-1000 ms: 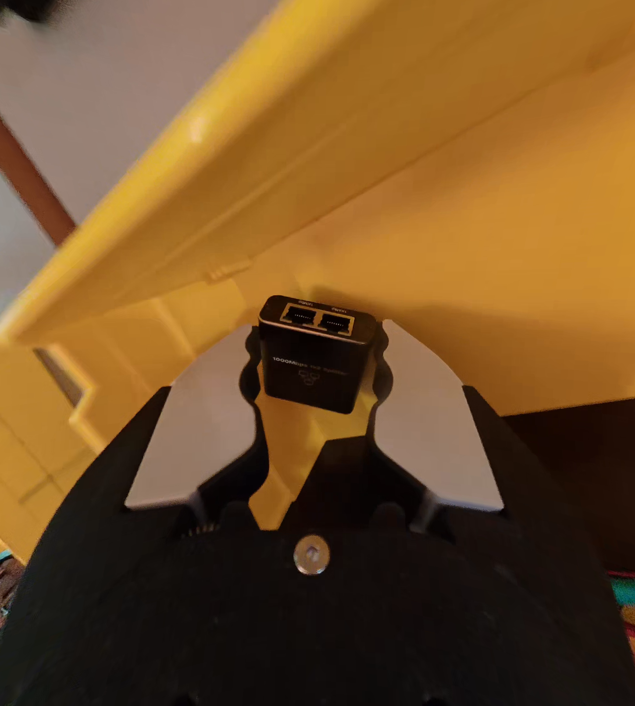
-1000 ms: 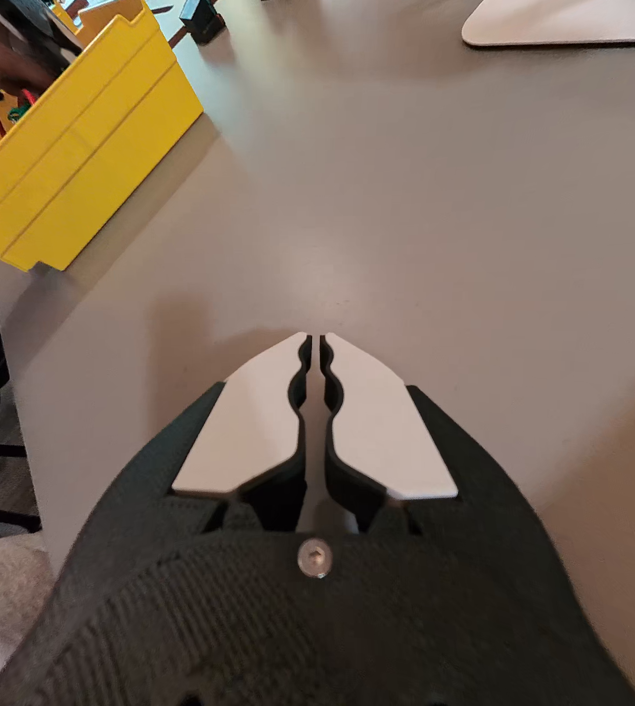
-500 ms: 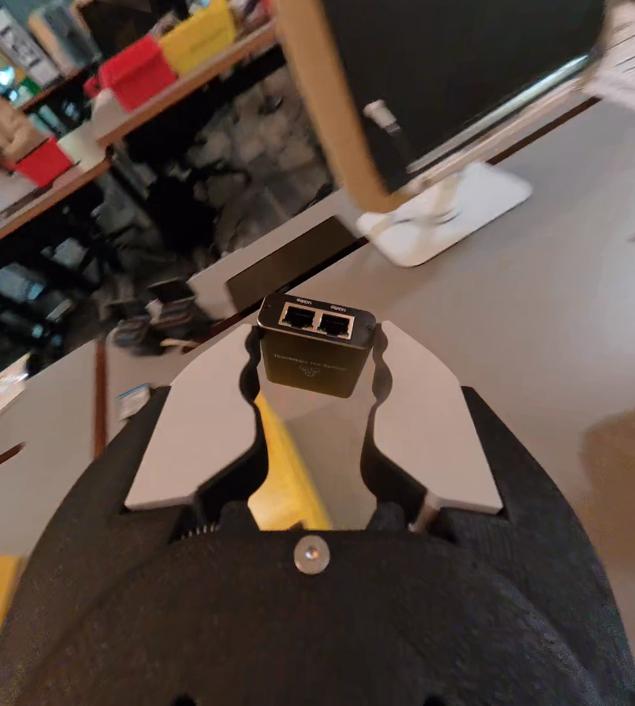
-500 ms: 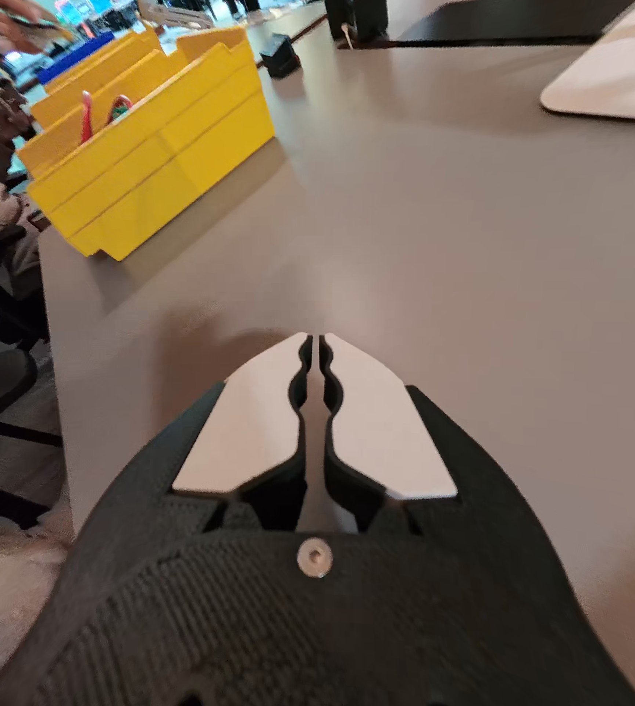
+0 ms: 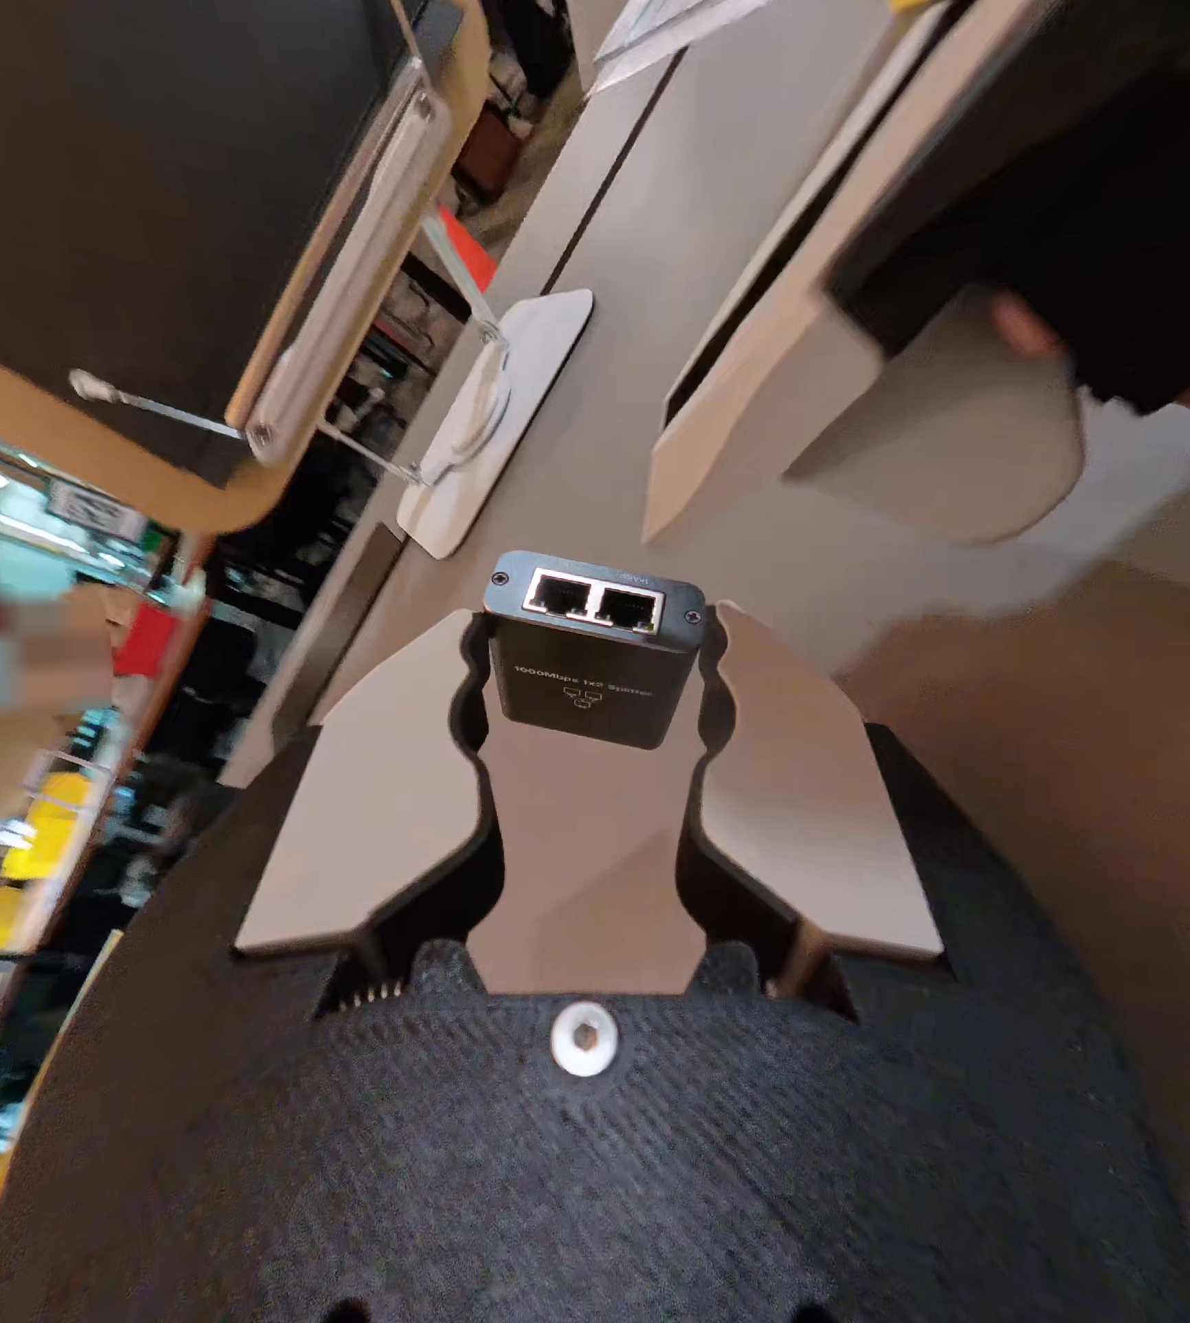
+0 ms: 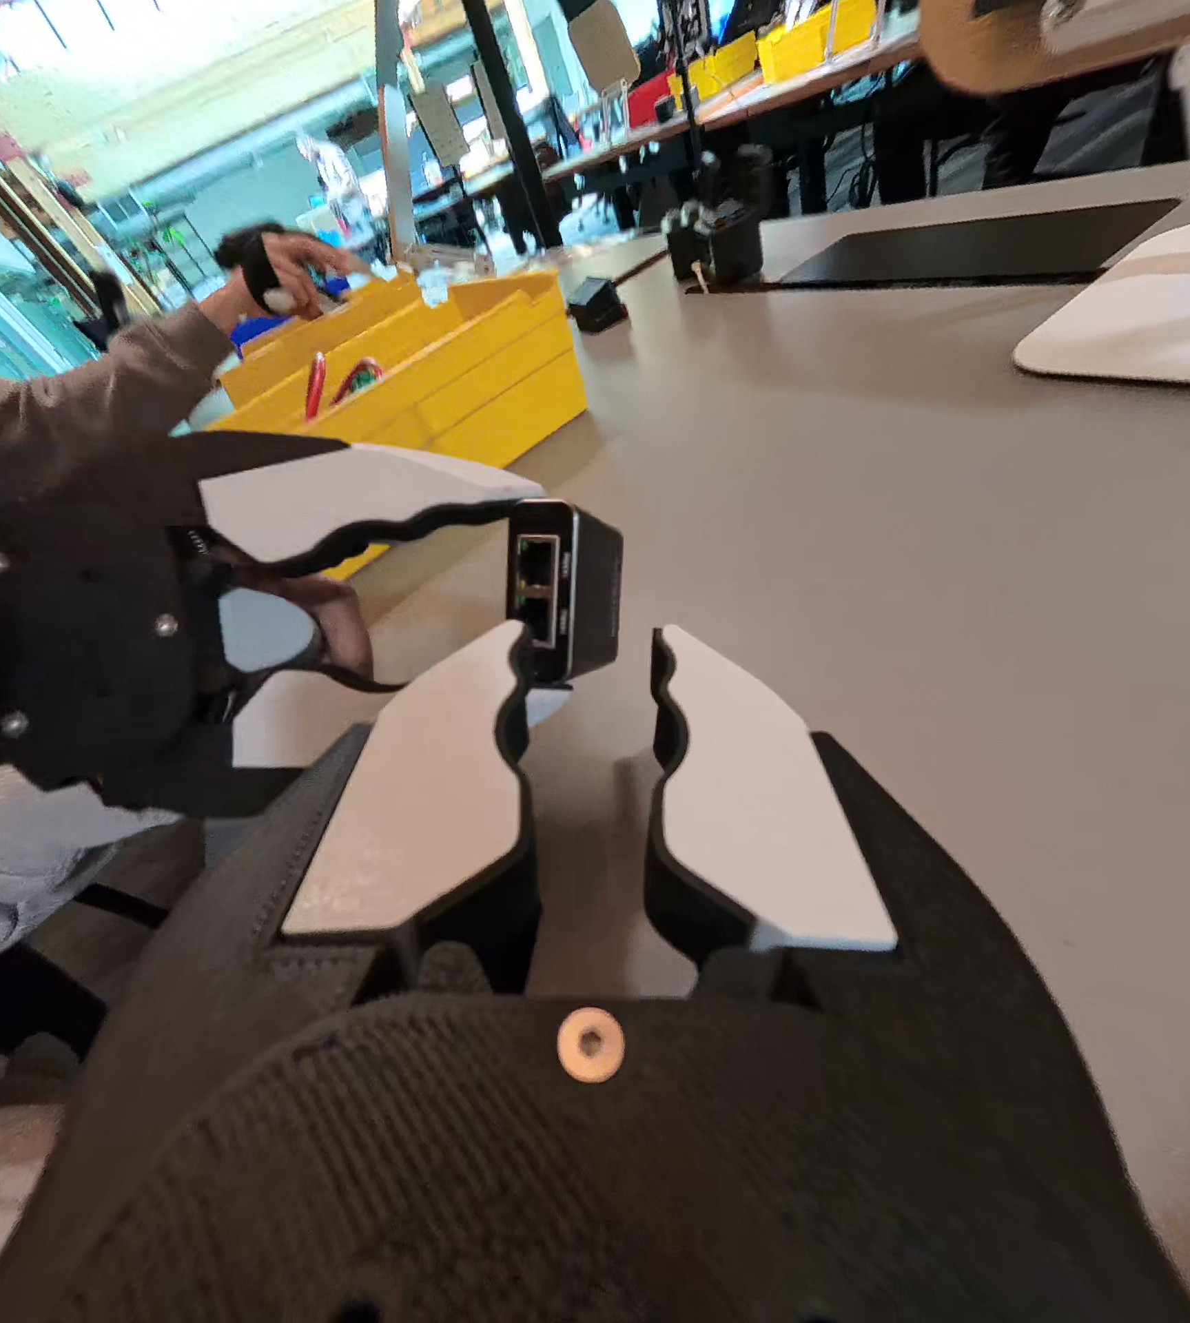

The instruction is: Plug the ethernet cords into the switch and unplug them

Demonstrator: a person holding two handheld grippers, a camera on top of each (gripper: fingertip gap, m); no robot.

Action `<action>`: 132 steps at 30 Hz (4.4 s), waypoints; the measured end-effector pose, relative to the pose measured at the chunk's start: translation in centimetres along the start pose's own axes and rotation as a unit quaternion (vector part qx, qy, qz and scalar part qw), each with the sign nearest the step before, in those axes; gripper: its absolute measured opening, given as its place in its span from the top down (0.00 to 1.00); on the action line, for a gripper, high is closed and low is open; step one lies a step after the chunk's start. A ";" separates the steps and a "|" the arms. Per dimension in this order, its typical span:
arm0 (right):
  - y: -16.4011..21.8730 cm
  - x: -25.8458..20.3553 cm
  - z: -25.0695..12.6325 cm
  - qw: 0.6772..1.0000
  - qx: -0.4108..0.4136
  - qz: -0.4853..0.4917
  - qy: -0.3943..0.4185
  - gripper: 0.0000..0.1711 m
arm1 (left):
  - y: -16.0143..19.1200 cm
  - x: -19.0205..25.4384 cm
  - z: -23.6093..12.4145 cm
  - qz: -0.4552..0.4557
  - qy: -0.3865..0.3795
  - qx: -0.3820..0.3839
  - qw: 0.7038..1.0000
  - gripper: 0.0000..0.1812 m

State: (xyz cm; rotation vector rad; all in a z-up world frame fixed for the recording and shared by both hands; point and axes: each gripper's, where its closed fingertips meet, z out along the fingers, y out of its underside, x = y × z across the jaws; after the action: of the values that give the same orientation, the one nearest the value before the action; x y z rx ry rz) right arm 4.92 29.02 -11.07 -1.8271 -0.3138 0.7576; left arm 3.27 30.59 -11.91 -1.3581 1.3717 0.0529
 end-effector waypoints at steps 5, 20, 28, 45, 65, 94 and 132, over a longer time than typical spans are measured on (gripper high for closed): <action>1.3 0.1 0.2 0.999 -0.033 -0.029 0.012 0.78 | -0.8 1.6 0.1 0.101 -0.025 0.007 0.995 0.68; 2.2 0.0 0.5 0.998 -0.059 -0.006 0.005 0.85 | -2.4 4.7 -0.1 0.207 -0.028 0.070 0.975 0.67; -0.1 1.9 -0.8 0.997 0.008 0.076 -0.012 0.85 | -1.8 1.1 0.4 -0.137 0.038 0.097 0.985 0.51; -3.4 -4.3 -2.8 0.969 0.101 0.070 -0.213 0.86 | -5.0 3.9 -4.2 -0.436 0.450 0.226 0.746 0.68; -3.2 -2.6 -2.3 0.969 0.120 -0.199 -0.081 0.56 | -3.5 1.6 -3.3 -0.592 0.497 0.197 0.603 0.86; -1.5 -2.8 -0.7 0.990 0.066 -0.081 -0.098 0.59 | -3.5 -0.4 -2.8 -0.669 0.475 0.235 0.521 0.62; -0.9 -1.3 -0.3 0.988 0.044 -0.149 -0.012 0.62 | -0.1 -3.0 -0.7 -0.687 0.335 0.224 0.605 0.64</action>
State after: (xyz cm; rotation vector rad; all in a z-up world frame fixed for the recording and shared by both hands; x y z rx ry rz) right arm 4.24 28.41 -9.68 -1.6420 -0.5472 0.5756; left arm 1.96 32.00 -9.54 -1.6801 0.4044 -1.8690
